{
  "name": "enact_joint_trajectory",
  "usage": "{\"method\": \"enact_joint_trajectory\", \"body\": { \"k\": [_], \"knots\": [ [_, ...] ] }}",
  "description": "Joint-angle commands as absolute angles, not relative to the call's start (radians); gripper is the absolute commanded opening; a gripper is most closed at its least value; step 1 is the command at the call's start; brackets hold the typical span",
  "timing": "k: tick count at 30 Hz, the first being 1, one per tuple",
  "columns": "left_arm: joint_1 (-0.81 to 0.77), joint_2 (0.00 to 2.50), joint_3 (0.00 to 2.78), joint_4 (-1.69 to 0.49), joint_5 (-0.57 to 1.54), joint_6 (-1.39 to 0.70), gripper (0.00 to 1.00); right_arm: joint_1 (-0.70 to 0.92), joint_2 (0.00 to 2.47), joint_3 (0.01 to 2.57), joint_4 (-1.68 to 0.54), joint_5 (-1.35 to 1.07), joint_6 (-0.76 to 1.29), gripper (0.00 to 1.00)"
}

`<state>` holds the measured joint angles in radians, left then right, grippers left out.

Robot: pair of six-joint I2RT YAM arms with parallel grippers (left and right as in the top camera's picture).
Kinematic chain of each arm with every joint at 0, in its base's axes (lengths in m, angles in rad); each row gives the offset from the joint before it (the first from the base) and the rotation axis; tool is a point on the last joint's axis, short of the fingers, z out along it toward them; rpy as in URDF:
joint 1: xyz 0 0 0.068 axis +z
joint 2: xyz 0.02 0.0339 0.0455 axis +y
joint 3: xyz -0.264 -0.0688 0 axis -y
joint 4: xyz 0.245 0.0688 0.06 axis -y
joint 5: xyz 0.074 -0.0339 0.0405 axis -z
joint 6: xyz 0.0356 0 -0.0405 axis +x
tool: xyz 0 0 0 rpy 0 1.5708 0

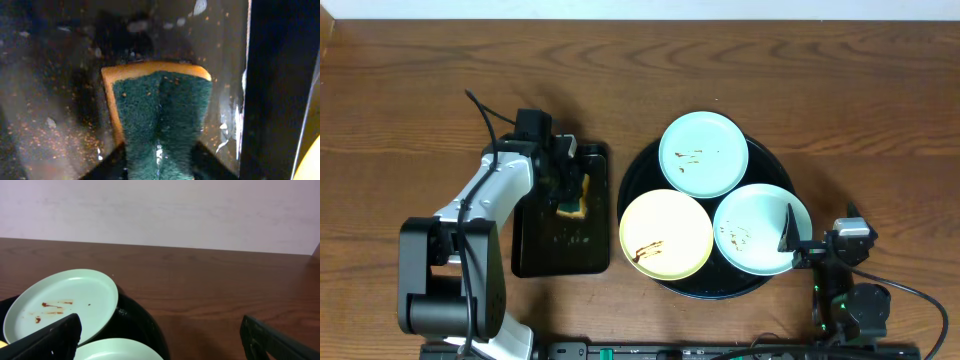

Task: Clean dirty plates on tray and stack at the side
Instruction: 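Lower the left gripper and pinch the green-and-yellow sponge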

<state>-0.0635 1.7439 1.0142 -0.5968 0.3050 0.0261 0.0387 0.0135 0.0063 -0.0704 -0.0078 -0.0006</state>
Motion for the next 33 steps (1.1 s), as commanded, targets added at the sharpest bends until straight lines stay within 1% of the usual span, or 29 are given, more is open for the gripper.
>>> {"method": "enact_joint_trajectory", "body": {
  "k": [1, 16, 33],
  "knots": [
    [-0.063, 1.753, 1.025, -0.585, 0.271, 0.022, 0.08, 0.047, 0.013, 0.005, -0.075, -0.008, 0.010, 0.99],
    [-0.063, 1.752, 1.025, -0.596, 0.251, 0.032, 0.06, 0.047, 0.013, 0.005, -0.075, -0.009, 0.010, 0.99],
    [-0.063, 1.753, 1.025, -0.619, 0.250, 0.042, 0.07, 0.047, 0.013, 0.005, -0.075, -0.009, 0.010, 0.99]
  ]
}}
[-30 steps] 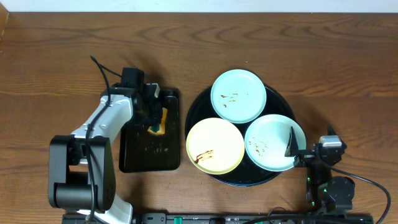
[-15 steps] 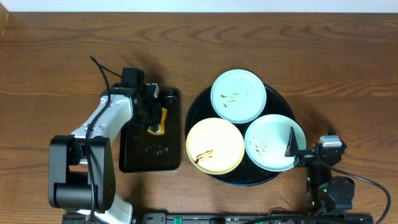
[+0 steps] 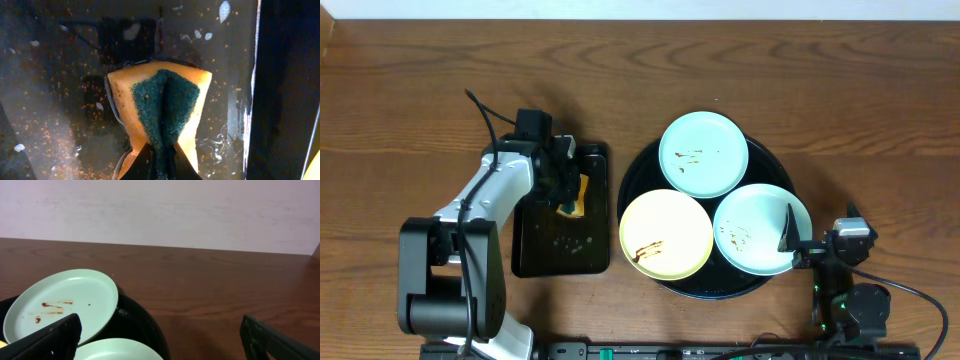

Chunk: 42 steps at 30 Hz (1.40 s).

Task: Clean dirty plates on tray and stack at the side
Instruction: 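Lower the left gripper and pinch the green-and-yellow sponge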

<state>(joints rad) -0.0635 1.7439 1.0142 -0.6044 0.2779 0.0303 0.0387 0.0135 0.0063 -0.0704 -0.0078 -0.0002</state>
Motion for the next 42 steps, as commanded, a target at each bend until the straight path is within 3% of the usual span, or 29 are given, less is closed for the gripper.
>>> {"method": "enact_joint_trajectory", "body": {
  "k": [1, 9, 22, 36, 42],
  "knots": [
    [-0.063, 1.753, 1.025, -0.616, 0.250, 0.039, 0.07, 0.047, 0.013, 0.005, -0.075, -0.009, 0.010, 0.99],
    [-0.063, 1.708, 1.028, -0.623, 0.250, 0.015, 0.07, 0.047, 0.013, 0.005, -0.075, -0.008, 0.010, 0.99],
    [-0.063, 1.319, 1.028, -0.793, 0.189, -0.097, 0.07, 0.047, 0.013, 0.005, -0.075, -0.008, 0.010, 0.99],
    [-0.064, 1.657, 1.025, -0.722, 0.185, -0.112, 0.07, 0.047, 0.013, 0.005, -0.075, -0.008, 0.010, 0.99],
    [-0.064, 1.647, 1.025, -0.702, 0.217, -0.098, 0.07, 0.047, 0.013, 0.005, -0.075, -0.008, 0.010, 0.99]
  ]
}}
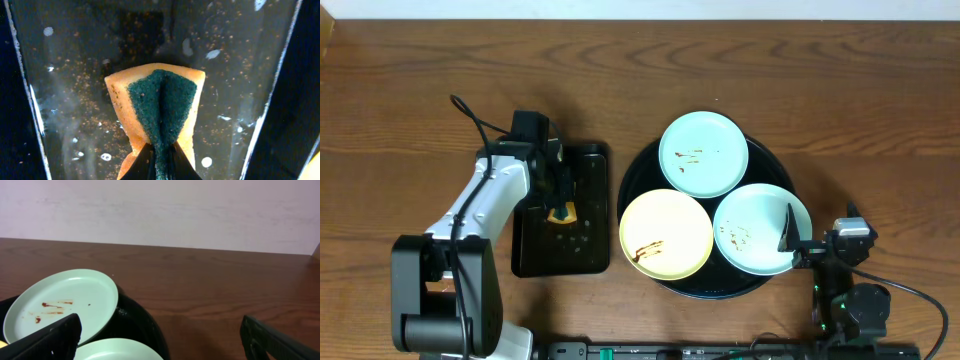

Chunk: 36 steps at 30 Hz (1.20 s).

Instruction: Clean dirty plates on tray and stack at the side

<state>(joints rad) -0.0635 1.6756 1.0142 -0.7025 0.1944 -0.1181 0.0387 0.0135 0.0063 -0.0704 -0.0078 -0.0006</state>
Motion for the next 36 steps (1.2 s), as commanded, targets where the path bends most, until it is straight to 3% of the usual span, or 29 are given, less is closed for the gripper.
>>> {"method": "enact_joint_trajectory", "body": {
  "k": [1, 6, 11, 15, 19, 28, 36],
  "knots": [
    [-0.064, 1.639, 1.025, -0.702, 0.217, -0.098, 0.07, 0.047, 0.013, 0.005, -0.075, -0.008, 0.010, 0.99],
    [-0.064, 1.577, 1.025, -0.723, 0.217, -0.098, 0.07, 0.047, 0.013, 0.006, -0.054, -0.003, 0.000, 0.99],
    [-0.064, 1.502, 1.025, -0.743, 0.217, -0.099, 0.07, 0.047, 0.013, 0.055, 0.009, -0.260, 0.020, 0.99],
    [-0.064, 1.457, 1.025, -0.760, 0.217, -0.099, 0.07, 0.047, 0.015, 0.173, -0.163, -0.297, 0.191, 0.99],
    [-0.064, 1.440, 1.025, -0.767, 0.218, -0.099, 0.07, 0.047, 0.057, 0.332, -0.417, -0.319, 0.199, 0.99],
    [-0.065, 1.440, 1.025, -0.769, 0.254, -0.099, 0.07, 0.046, 0.521, 0.720, -0.860, -0.260, 0.145, 0.99],
    [-0.095, 1.440, 1.025, -0.724, 0.373, -0.072, 0.07, 0.046, 1.034, 0.822, -0.945, -0.271, 0.183, 0.99]
  ]
}}
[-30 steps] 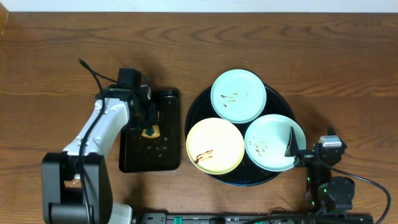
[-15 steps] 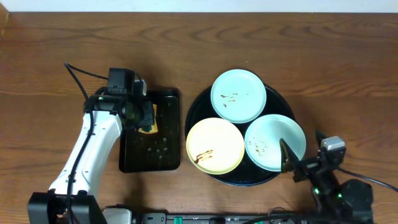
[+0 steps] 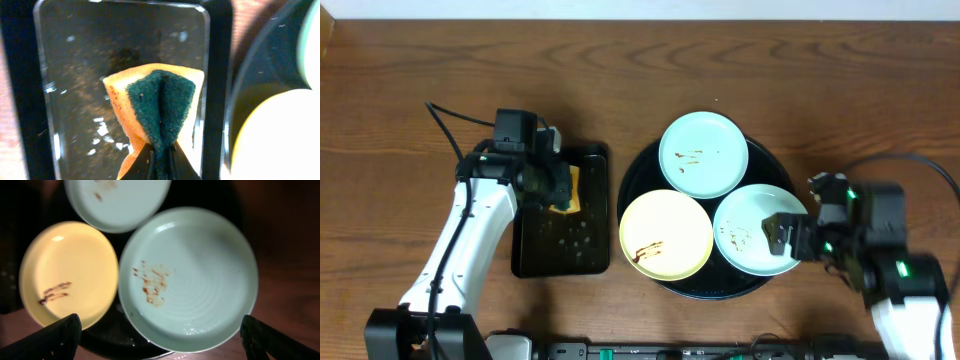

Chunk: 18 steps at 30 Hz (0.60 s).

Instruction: Clean dirty plates on tray and stack at the side

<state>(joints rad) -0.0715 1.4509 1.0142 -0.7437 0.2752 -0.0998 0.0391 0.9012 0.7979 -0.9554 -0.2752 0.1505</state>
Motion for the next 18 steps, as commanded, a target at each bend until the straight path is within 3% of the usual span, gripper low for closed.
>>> {"method": "enact_joint_trajectory", "body": {
  "k": [1, 5, 18],
  "knots": [
    [-0.102, 1.440, 1.025, -0.719, 0.389, -0.068, 0.08, 0.046, 1.073, 0.822, -0.940, -0.271, 0.187, 0.99],
    [-0.168, 1.440, 1.029, -0.690, 0.416, -0.038, 0.07, 0.045, 1.214, 0.822, -0.944, -0.277, 0.186, 0.99],
    [-0.373, 1.440, 1.095, -0.633, 0.463, -0.057, 0.07, -0.032, 1.216, 0.823, -0.909, -0.292, 0.224, 0.99]
  ]
}}
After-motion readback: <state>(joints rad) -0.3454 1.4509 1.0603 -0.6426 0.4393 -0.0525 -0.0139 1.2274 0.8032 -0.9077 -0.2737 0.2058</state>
